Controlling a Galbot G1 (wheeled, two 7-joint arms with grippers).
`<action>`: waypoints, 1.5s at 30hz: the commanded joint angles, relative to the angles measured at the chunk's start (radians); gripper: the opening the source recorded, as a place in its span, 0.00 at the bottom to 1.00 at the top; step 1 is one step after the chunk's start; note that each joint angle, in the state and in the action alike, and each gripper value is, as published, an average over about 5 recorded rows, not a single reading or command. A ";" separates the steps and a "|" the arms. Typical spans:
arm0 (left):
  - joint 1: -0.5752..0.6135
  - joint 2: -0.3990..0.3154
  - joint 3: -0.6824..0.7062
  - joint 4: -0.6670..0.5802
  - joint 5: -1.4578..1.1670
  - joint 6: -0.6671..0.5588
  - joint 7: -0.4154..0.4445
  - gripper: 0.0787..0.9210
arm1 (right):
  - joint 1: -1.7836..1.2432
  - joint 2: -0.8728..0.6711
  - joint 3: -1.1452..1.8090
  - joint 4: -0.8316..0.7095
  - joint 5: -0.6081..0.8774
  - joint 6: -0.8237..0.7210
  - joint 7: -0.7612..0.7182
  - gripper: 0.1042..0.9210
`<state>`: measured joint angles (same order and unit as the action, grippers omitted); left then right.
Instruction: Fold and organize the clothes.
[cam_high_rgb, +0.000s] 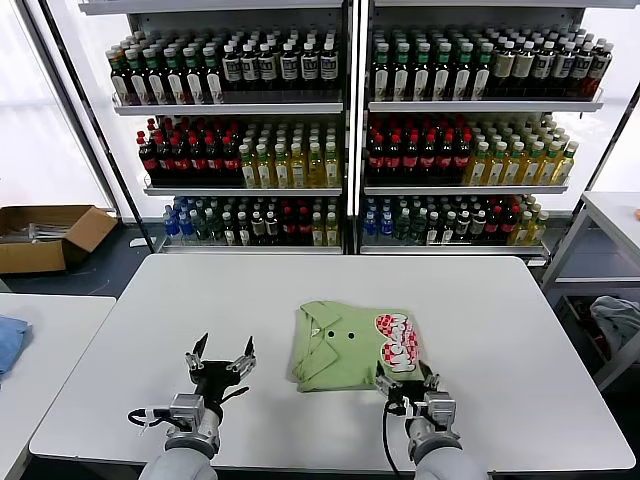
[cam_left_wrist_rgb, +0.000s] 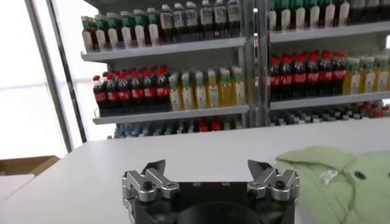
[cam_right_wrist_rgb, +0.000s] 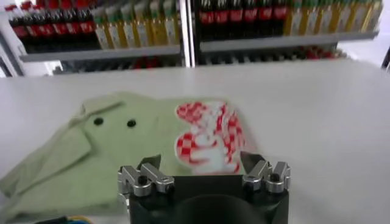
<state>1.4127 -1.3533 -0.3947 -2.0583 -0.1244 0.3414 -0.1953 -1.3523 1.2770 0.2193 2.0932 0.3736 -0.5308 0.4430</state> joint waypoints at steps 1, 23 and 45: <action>0.017 -0.018 -0.014 -0.039 -0.005 -0.129 0.013 0.88 | -0.055 -0.100 0.148 0.123 -0.530 0.149 -0.068 0.88; -0.018 0.005 -0.127 -0.028 -0.076 -0.144 0.023 0.88 | -0.105 -0.082 0.323 0.044 -0.231 0.140 -0.037 0.88; 0.030 -0.005 -0.177 -0.093 -0.083 -0.090 0.043 0.88 | -0.120 -0.099 0.318 0.058 -0.235 0.133 -0.079 0.88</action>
<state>1.4335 -1.3590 -0.5575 -2.1327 -0.1884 0.2208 -0.1585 -1.4666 1.1845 0.5303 2.1518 0.1366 -0.3962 0.3817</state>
